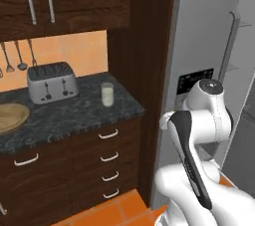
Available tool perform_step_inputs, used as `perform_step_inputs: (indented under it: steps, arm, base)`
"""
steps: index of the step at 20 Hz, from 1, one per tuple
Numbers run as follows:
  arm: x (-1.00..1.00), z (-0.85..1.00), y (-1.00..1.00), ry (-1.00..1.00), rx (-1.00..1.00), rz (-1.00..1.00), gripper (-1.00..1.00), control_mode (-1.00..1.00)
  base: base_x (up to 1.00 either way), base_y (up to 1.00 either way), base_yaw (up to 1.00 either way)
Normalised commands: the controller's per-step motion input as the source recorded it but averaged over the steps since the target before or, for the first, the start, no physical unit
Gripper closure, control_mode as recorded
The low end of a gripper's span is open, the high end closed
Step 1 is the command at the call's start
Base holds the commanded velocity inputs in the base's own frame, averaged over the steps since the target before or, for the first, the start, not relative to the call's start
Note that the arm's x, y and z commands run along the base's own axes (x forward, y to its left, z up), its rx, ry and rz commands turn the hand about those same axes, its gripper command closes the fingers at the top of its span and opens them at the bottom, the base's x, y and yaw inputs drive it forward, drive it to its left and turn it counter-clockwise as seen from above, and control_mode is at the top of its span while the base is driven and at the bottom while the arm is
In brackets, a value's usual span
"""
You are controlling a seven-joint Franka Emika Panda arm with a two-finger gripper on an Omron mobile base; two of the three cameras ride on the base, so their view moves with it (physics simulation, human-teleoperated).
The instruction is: Grab a lemon wedge from the fridge and one ice cube from the ice bowl, and put them in the glass of lemonade.
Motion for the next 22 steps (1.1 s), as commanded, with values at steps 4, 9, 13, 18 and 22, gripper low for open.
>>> perform_step_inputs:
  steps: [4,9,13,18,22]
  arm:
    - [0.0,0.0,0.0,0.0,0.0,0.0,1.0,1.0]
    - [0.0,0.0,0.0,0.0,0.0,0.0,1.0,1.0]
    - [0.0,0.0,0.0,0.0,0.0,0.0,1.0,1.0]
    - [0.0,0.0,0.0,0.0,0.0,0.0,1.0,1.0]
    - [0.1,-0.01,0.12,0.0,0.0,-0.05,1.0,-1.0]
  base:
    - [0.86,1.0,-0.47]
    - [0.7,1.0,-0.47]
    - [0.13,1.0,-0.48]
    - [0.03,0.94,-0.4]
    - [0.04,0.14,-0.07]
